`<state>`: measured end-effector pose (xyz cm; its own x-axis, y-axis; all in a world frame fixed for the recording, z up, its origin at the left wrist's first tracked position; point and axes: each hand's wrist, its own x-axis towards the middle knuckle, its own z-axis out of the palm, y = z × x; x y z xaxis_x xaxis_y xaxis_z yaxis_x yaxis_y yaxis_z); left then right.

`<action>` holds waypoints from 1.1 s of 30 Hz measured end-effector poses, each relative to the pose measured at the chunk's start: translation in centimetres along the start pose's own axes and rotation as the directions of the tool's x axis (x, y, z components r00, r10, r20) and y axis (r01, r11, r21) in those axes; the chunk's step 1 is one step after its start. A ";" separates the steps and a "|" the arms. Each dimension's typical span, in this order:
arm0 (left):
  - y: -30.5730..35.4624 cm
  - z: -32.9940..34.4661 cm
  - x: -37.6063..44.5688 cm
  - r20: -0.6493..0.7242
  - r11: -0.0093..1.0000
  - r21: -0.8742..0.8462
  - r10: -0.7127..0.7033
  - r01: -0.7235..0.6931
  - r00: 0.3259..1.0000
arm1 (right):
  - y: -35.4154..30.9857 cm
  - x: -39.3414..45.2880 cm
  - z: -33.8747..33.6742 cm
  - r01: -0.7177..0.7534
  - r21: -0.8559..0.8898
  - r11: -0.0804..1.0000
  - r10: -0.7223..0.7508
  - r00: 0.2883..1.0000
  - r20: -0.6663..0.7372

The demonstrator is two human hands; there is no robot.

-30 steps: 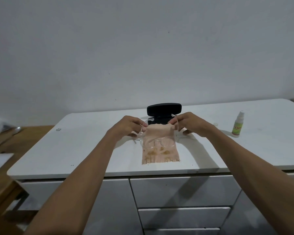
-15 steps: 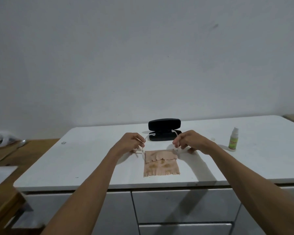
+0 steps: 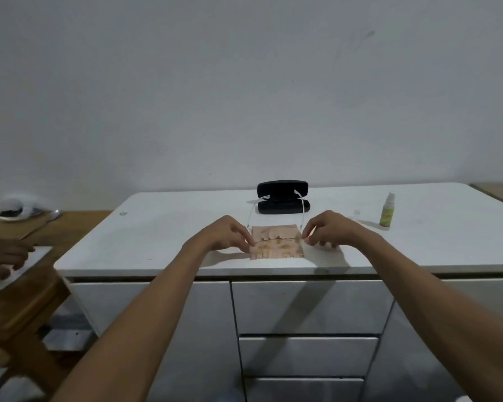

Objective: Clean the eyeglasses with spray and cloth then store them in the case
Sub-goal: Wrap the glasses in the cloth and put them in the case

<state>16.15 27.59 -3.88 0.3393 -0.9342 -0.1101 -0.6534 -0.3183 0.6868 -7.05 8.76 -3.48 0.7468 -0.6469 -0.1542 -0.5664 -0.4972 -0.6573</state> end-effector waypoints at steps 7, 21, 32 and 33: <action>0.7 1.5 -1.5 -0.012 0.996 0.088 0.025 -0.024 1.000 | -1.5 -2.0 1.7 0.140 -0.235 0.962 -0.130 0.990 0.060; 1.0 2.3 0.3 -0.415 0.996 -0.067 0.022 -0.055 0.909 | -1.6 -0.2 2.6 0.087 -0.224 0.971 -0.177 0.888 -0.425; 0.9 5.8 3.8 -0.632 0.979 -0.186 -0.188 0.088 0.752 | -1.0 2.7 4.7 -0.032 -0.312 0.950 -0.163 0.800 -0.578; 1.1 5.9 3.9 -0.646 0.980 -0.156 -0.193 0.119 0.739 | -0.9 2.8 4.8 -0.041 -0.340 0.939 -0.168 0.811 -0.561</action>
<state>12.77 22.69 -7.81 0.8137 -0.5247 0.2504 -0.4944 -0.3980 0.7728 -2.79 10.12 -6.85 0.5046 -0.7655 0.3993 -0.6815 -0.6371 -0.3600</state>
